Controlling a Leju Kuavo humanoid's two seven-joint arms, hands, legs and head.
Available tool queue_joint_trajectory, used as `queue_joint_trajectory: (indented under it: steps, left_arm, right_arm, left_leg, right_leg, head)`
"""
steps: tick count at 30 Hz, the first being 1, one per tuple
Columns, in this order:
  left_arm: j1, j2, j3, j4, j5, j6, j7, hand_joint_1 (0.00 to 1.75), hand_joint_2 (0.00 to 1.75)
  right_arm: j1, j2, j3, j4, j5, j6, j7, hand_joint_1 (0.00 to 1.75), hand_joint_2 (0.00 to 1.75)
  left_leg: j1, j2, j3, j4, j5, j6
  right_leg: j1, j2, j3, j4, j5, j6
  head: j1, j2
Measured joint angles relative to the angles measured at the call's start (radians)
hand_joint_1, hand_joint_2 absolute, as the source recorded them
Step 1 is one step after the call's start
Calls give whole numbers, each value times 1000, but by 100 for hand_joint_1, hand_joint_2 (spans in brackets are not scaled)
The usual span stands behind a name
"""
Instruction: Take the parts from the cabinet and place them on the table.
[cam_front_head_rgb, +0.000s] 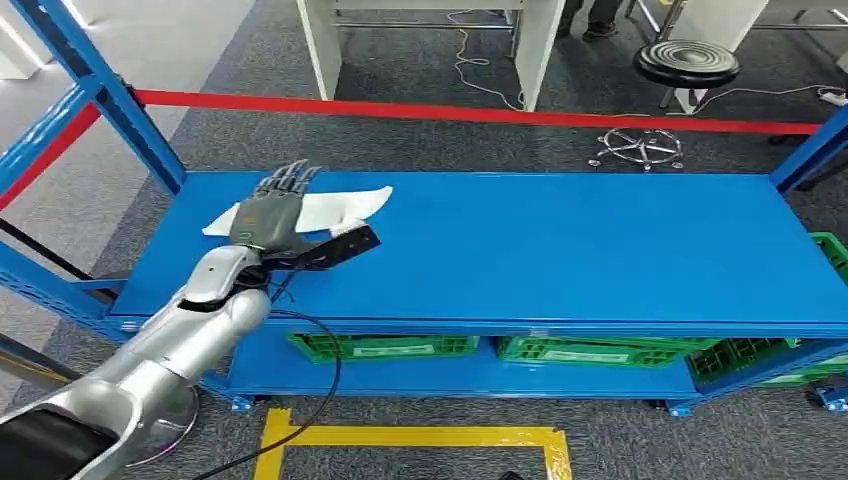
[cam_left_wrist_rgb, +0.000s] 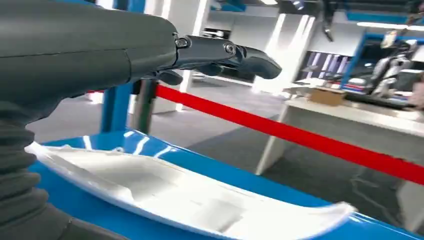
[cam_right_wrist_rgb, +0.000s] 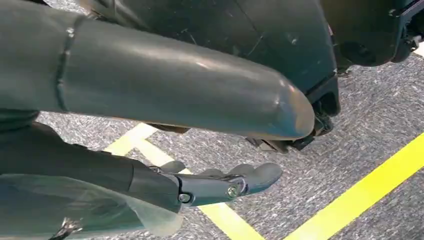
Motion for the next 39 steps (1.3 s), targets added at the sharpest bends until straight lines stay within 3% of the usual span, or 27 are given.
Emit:
queue_joint_trajectory:
  steps: [10, 28, 39]
  left_arm:
    - [-71, 8, 22, 133, -57, 1, 66, 0, 175]
    - [-81, 11, 45, 251, -21, -98, 26, 0, 175]
    - [-76, 0, 44, 291, -63, -33, 108, 0, 175]
  right_arm:
    - [-1, 1, 17, 0, 0, 0, 6, 0, 0]
    - [10, 1, 18, 0, -17, -6, 9, 0, 0]
    - [12, 1, 18, 1, -17, -11, 11, 0, 0]
  left_leg:
    - [0, 0, 0, 0, 0, 0]
    - [0, 0, 0, 0, 0, 0]
    - [0, 0, 0, 0, 0, 0]
  right_leg:
    - [0, 0, -1, 1, 0, 0]
    - [0, 0, -1, 2, 0, 0]
    - [0, 0, -1, 2, 0, 0]
  head:
    - [0, 0]
    - [0, 0]
    - [0, 0]
